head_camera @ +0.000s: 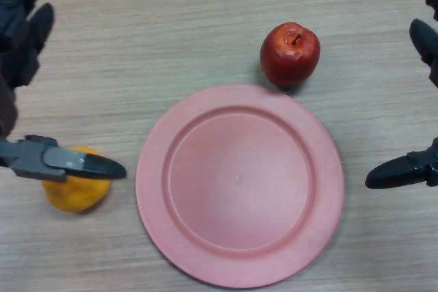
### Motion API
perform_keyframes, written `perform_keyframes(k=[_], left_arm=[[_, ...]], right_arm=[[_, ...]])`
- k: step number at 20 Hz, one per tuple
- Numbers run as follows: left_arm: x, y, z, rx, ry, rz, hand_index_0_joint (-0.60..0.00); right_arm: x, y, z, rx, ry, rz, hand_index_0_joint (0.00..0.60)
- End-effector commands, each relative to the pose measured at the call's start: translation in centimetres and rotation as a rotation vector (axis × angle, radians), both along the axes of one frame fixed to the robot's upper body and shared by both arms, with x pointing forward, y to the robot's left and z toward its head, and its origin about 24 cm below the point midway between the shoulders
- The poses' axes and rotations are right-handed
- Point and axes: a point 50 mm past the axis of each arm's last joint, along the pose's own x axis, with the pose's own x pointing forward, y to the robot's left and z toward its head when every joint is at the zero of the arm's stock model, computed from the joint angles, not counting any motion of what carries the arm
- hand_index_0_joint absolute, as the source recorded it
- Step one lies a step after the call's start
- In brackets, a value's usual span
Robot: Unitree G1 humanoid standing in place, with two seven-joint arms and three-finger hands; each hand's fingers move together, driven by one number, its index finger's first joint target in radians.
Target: Pick up the red apple and place it on the plate
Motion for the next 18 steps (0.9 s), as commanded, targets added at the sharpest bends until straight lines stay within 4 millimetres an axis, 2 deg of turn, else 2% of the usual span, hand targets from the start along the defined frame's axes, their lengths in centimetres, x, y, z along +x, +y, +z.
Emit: perform_keyframes(k=[1,3,5,11,15,18], left_arm=[[-1.0,0.4,3.4,0.066,-0.226,0.028,0.000],[-0.9,0.0,3.7,0.042,-0.255,0.047,0.000],[-1.1,-0.3,3.4,0.095,-0.226,0.030,0.000],[-1.3,-0.5,3.4,0.091,-0.224,0.019,0.000],[-1.8,-1.4,2.9,0.026,-0.190,-0.019,0.000],[-2.1,-1.9,2.6,0.039,-0.183,-0.030,0.000]], right_arm=[[-1.4,0.0,3.0,-0.029,-0.212,-0.005,0.000],[-1.9,0.6,2.9,-0.011,-0.197,0.024,0.000],[-2.1,0.8,3.0,0.011,-0.184,0.036,0.000],[-1.4,0.6,2.9,0.003,-0.176,0.030,0.000],[0.6,0.0,3.1,-0.072,-0.191,-0.032,0.000],[3.3,-0.4,2.6,-0.102,-0.201,-0.072,0.000]])
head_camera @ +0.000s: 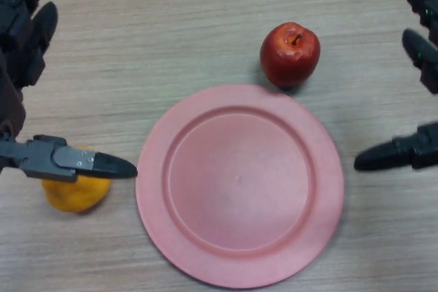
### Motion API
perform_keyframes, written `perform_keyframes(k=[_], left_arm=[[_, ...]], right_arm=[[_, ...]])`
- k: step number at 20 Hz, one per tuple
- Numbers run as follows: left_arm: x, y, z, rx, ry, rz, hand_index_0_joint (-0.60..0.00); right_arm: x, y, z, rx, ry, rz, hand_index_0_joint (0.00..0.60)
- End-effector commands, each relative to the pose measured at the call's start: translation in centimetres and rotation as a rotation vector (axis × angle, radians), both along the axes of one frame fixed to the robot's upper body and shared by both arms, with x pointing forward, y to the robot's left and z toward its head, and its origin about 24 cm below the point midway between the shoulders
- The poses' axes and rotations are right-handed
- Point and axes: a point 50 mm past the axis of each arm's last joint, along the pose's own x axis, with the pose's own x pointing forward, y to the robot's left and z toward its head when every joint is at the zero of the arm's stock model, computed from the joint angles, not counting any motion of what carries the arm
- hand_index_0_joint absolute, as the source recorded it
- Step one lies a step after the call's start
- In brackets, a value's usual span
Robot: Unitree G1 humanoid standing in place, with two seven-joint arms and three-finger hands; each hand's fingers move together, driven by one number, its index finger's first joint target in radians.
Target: Pick up the red apple and place it on the plate
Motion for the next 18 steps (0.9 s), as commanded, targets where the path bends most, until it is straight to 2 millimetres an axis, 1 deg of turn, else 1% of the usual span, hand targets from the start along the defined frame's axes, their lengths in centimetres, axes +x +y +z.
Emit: perform_keyframes(k=[1,2,3,4,5,6,8,9,10,11,12,15,18], left_arm=[[-1.2,0.1,2.1,0.030,-0.156,0.023,0.000],[-1.3,0.0,2.1,0.039,-0.142,0.016,0.000],[-1.3,0.0,2.1,0.041,-0.135,0.014,0.000],[-1.3,0.0,1.9,0.034,-0.128,0.012,0.000],[-1.4,0.0,1.9,0.033,-0.127,0.011,0.000],[-1.5,0.2,1.8,0.010,-0.119,0.011,0.000],[-1.6,0.2,1.8,-0.005,-0.112,0.009,0.000],[-1.6,0.3,1.9,-0.006,-0.112,0.008,0.000],[-1.6,0.4,1.9,-0.006,-0.111,0.010,0.000],[-1.6,0.5,1.9,-0.003,-0.111,0.011,0.000],[-1.6,0.8,1.9,-0.007,-0.123,0.021,0.000],[-1.6,1.5,1.8,-0.015,-0.139,0.042,0.000],[-1.5,2.2,2.0,-0.005,-0.150,0.075,0.000]], right_arm=[[0.3,-0.6,3.1,-0.065,-0.237,-0.035,0.000],[1.5,-0.7,2.8,-0.067,-0.237,-0.047,0.000],[2.0,-0.6,2.7,-0.069,-0.238,-0.050,0.000],[3.0,-0.2,2.4,-0.067,-0.234,-0.053,0.000],[3.4,-0.1,2.3,-0.068,-0.236,-0.052,0.000],[4.5,0.8,1.9,-0.061,-0.242,-0.052,0.000],[5.7,1.6,1.5,-0.063,-0.248,-0.063,0.000],[6.0,1.8,1.5,-0.061,-0.254,-0.071,0.000],[6.7,2.2,1.4,-0.053,-0.276,-0.085,0.000],[6.9,2.4,1.3,-0.061,-0.282,-0.082,0.000],[7.5,2.9,0.9,-0.077,-0.291,-0.074,0.000],[8.4,3.6,0.5,-0.089,-0.284,-0.059,0.000],[9.9,4.2,0.2,-0.152,-0.276,-0.089,0.000]])
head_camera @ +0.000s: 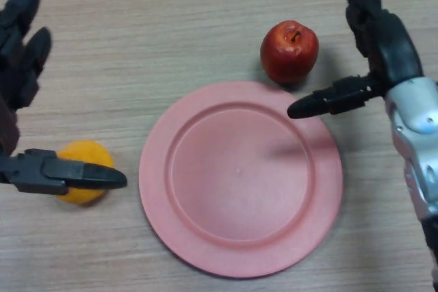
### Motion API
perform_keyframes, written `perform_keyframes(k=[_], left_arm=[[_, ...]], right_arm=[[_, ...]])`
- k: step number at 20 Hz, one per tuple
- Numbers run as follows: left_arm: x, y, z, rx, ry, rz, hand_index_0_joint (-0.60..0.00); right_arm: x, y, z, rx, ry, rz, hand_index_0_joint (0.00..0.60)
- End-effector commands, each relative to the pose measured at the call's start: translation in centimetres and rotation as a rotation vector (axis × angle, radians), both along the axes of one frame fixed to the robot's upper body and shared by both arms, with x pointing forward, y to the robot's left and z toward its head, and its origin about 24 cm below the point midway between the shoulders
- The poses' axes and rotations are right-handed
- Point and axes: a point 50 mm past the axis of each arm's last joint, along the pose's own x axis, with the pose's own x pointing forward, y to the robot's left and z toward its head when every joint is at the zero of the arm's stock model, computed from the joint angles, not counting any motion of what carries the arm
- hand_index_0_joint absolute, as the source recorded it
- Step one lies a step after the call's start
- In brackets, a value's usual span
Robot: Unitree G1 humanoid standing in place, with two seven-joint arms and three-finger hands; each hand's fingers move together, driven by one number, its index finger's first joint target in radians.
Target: Pick up the red apple and place it on the plate
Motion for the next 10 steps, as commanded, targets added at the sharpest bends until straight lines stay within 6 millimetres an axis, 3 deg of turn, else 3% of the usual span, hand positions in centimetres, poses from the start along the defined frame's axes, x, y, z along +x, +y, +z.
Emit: perform_keyframes(k=[1,7,10], left_arm=[[-1.2,0.8,3.4,0.073,-0.245,0.035,0.000],[-0.7,1.7,3.4,0.086,-0.261,0.058,0.000],[-0.6,2.0,3.4,0.092,-0.269,0.071,0.000]], right_arm=[[0.5,0.8,5.1,-0.001,-0.276,0.011,0.000],[2.6,2.8,4.1,-0.206,-0.226,0.028,0.000],[3.2,3.3,4.0,-0.153,-0.178,0.043,0.400]])
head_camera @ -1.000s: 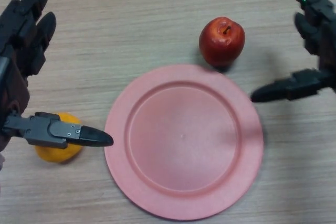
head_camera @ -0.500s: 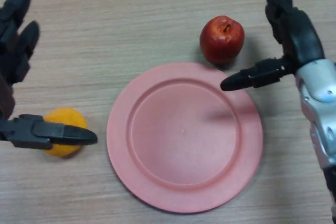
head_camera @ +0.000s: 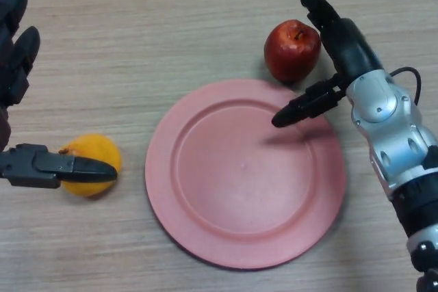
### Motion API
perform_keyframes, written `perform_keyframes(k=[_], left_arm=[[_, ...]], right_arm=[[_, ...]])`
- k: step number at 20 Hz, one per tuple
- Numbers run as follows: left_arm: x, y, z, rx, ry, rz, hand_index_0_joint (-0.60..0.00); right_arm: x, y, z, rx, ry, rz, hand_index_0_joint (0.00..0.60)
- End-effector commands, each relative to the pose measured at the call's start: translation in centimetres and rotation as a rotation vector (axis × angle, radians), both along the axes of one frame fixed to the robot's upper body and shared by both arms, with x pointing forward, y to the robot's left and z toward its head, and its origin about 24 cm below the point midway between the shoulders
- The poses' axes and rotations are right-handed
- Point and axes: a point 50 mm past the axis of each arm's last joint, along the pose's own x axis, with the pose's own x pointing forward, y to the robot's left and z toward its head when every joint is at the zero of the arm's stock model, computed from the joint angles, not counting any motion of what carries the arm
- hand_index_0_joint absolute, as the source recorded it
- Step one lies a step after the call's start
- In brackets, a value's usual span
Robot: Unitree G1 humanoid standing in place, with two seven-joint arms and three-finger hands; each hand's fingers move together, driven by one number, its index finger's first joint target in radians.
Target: Pick up the red apple and place it on the plate
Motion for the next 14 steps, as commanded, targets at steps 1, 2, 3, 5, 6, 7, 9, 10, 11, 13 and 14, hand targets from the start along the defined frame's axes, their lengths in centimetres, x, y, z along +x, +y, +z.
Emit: perform_keyframes(k=[1,2,3,5,6,7,9,10,11,13,14], left_arm=[[-1.3,1.2,3.9,0.090,-0.271,0.057,0.000],[-1.2,1.4,3.8,0.097,-0.280,0.076,0.000],[-1.2,1.4,3.8,0.099,-0.278,0.079,0.000],[-1.3,1.4,3.5,0.103,-0.264,0.082,0.000],[-1.2,1.5,3.2,0.104,-0.256,0.089,0.000],[-1.1,1.5,3.2,0.105,-0.254,0.093,0.000],[-0.8,1.6,3.2,0.105,-0.258,0.116,0.000],[-0.6,1.5,3.2,0.110,-0.258,0.120,0.000],[-0.6,1.4,3.2,0.112,-0.255,0.120,0.000],[-0.7,1.2,2.9,0.108,-0.248,0.112,0.000],[-0.7,1.2,2.8,0.099,-0.235,0.104,0.000]], right_arm=[[1.0,1.2,5.3,0.122,-0.193,0.044,0.500],[1.5,1.4,5.5,0.257,-0.142,0.053,0.600],[1.6,1.3,5.7,0.277,-0.144,0.049,0.600],[1.9,1.0,6.3,0.299,-0.181,0.032,0.600],[2.0,0.5,6.3,0.313,-0.192,0.011,0.600],[2.1,0.3,6.4,0.319,-0.191,0.001,0.600],[2.3,-0.6,6.9,0.414,-0.195,-0.075,0.600],[2.3,-0.9,7.3,0.433,-0.199,-0.089,0.600],[2.3,-1.0,7.4,0.430,-0.201,-0.089,0.600],[1.8,-1.4,7.4,0.472,-0.202,-0.098,0.600],[1.4,-1.6,7.7,0.500,-0.196,-0.102,0.600]])
